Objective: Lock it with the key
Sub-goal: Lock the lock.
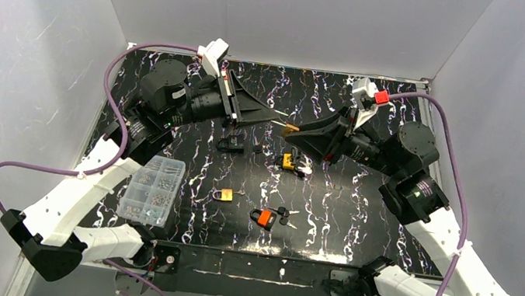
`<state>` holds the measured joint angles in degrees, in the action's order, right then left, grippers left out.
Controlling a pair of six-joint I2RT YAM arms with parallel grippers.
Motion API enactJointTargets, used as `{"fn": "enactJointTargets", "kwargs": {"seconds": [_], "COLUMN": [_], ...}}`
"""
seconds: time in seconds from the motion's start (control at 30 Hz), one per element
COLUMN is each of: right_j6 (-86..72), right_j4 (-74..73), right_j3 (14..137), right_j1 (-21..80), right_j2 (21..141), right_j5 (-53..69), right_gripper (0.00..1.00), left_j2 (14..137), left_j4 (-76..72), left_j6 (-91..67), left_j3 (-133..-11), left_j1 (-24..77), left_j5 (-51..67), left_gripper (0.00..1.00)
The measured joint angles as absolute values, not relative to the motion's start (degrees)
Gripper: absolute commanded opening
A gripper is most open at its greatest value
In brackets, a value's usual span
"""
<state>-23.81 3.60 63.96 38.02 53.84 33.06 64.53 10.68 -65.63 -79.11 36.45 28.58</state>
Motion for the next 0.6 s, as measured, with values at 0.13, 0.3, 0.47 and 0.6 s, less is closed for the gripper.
{"fn": "enactJointTargets", "kwargs": {"seconds": [0.13,0.3,0.47,0.6], "right_j6": [-24.14,-24.82,-25.41,-26.02], "right_j4": [4.08,4.49,4.58,4.64], "right_j3": [63.96,63.96,63.96,63.99], "right_j1": [38.02,38.02,38.17,38.39], "right_j2": [54.02,54.76,54.92,54.98], "right_j5": [33.17,33.34,33.36,34.11], "right_gripper": [0.38,0.36,0.24,0.01], "left_j2": [64.4,64.38,64.29,64.16], "left_j4": [10.66,10.44,10.33,10.28], "left_j6": [-65.69,-65.71,-65.87,-66.13], "left_j3": [-79.09,-78.96,-78.35,-78.22], "left_j1": [36.45,36.45,36.45,36.45], "left_j5": [28.58,28.58,28.64,28.84], "left_gripper": [0.0,0.0,0.0,0.03]}}
